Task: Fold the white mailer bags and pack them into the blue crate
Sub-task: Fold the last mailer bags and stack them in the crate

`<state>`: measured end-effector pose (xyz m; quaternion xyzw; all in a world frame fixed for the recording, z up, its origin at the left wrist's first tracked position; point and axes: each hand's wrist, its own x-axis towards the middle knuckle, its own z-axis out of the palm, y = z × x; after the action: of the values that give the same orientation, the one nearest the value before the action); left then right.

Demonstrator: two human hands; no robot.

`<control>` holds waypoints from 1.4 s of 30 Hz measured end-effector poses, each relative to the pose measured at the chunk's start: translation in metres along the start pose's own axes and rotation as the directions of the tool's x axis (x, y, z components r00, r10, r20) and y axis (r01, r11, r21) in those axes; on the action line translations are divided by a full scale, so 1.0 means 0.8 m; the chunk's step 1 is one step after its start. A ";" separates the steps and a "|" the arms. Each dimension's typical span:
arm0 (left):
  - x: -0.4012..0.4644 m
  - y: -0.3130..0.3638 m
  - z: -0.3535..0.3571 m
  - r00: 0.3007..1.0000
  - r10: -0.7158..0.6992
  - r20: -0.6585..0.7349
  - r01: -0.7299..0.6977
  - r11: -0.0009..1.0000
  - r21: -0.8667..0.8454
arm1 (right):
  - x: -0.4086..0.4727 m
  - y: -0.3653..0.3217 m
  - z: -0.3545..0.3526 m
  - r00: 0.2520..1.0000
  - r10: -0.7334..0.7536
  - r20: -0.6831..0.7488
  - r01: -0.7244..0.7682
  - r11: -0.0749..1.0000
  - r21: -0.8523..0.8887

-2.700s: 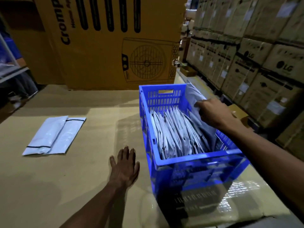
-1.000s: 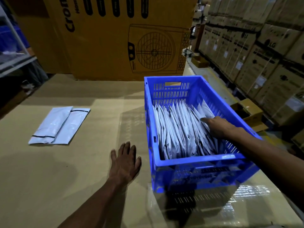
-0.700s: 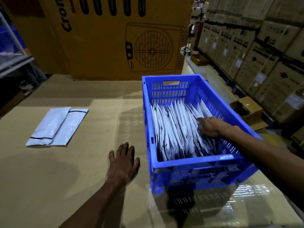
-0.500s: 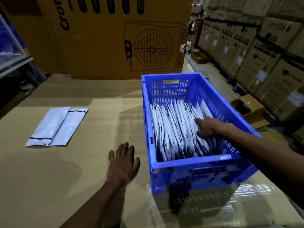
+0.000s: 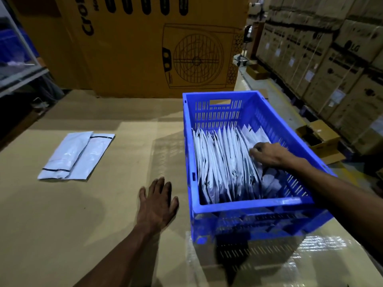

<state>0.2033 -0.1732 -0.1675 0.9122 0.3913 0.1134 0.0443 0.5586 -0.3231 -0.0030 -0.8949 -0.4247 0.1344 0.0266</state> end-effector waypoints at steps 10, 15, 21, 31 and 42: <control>-0.001 -0.001 0.000 1.000 -0.009 0.009 0.009 1.000 -0.001 | 0.010 -0.013 0.012 0.995 -0.023 0.097 0.039 0.985 -0.165; -0.001 -0.002 0.000 1.000 -0.012 0.008 0.012 1.000 -0.007 | -0.009 -0.009 0.009 0.995 -0.042 0.087 0.063 0.966 -0.251; -0.001 0.000 -0.003 1.000 -0.016 -0.004 0.016 1.000 -0.012 | -0.002 -0.013 0.016 0.994 -0.017 0.112 0.045 0.966 -0.255; 0.000 0.001 -0.005 1.000 -0.013 -0.016 0.013 1.000 -0.024 | -0.014 -0.022 0.011 0.999 0.009 0.037 0.003 0.949 -0.314; -0.002 -0.009 -0.002 1.000 0.015 -0.008 -0.016 0.998 -0.055 | -0.014 -0.055 -0.014 0.941 -0.214 -0.260 0.139 0.950 -0.278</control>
<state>0.1967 -0.1694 -0.1672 0.9132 0.3811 0.1278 0.0672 0.5213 -0.3031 0.0171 -0.8586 -0.5093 -0.0558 -0.0155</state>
